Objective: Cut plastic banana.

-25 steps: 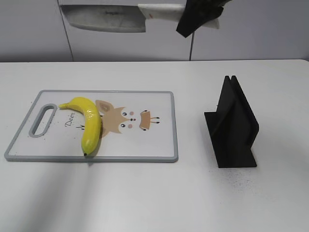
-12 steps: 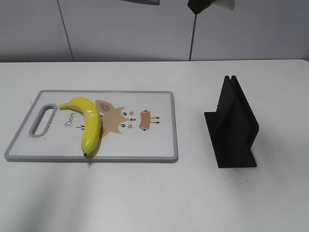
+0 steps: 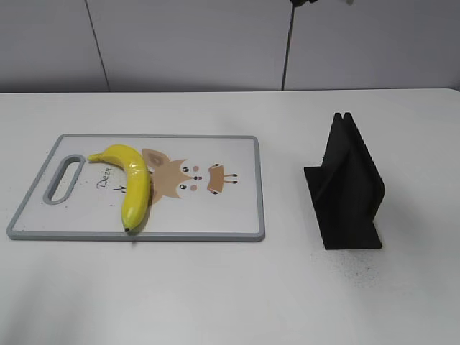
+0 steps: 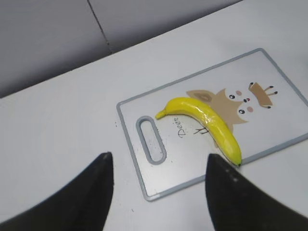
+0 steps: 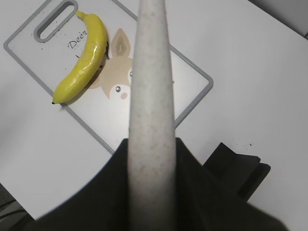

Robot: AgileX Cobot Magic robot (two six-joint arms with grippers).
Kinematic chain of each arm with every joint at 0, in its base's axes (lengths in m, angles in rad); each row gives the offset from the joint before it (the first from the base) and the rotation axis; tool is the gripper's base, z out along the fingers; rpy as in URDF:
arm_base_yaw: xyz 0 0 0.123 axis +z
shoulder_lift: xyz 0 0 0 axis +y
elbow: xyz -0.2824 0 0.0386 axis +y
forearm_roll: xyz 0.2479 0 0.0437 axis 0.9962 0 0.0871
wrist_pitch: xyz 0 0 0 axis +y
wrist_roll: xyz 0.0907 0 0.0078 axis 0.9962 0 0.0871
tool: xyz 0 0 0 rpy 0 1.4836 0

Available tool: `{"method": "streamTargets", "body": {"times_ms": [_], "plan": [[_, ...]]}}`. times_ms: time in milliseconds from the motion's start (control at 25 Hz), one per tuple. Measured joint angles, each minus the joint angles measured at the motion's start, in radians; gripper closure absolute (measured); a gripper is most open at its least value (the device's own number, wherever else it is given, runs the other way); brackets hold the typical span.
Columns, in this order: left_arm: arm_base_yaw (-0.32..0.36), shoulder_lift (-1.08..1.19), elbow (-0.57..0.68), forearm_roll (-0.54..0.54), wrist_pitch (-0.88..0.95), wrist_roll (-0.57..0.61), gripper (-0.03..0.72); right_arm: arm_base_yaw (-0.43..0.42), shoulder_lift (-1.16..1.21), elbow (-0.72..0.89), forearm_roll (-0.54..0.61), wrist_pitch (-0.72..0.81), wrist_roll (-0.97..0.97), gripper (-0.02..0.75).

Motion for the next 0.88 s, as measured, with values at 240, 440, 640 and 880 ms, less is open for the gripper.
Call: {"method": "streamTargets", "body": {"times_ms": [240, 440, 640, 880], "plan": [[0.000, -0.142, 0.153, 0.015, 0.006, -0.059, 0.113, 0.000, 0.000, 0.000, 0.000, 0.000, 0.056, 0.556], [0.000, -0.272, 0.286, 0.018, 0.011, -0.095, 0.113, 0.000, -0.001, 0.000, 0.000, 0.000, 0.068, 0.556], [0.000, -0.409, 0.399, 0.017, 0.018, -0.113, 0.115, 0.000, -0.017, 0.000, 0.000, 0.000, 0.084, 0.556], [0.000, -0.557, 0.491, 0.017, 0.018, -0.115, 0.123, 0.000, -0.055, 0.016, 0.000, 0.001, 0.102, 0.556]]}}
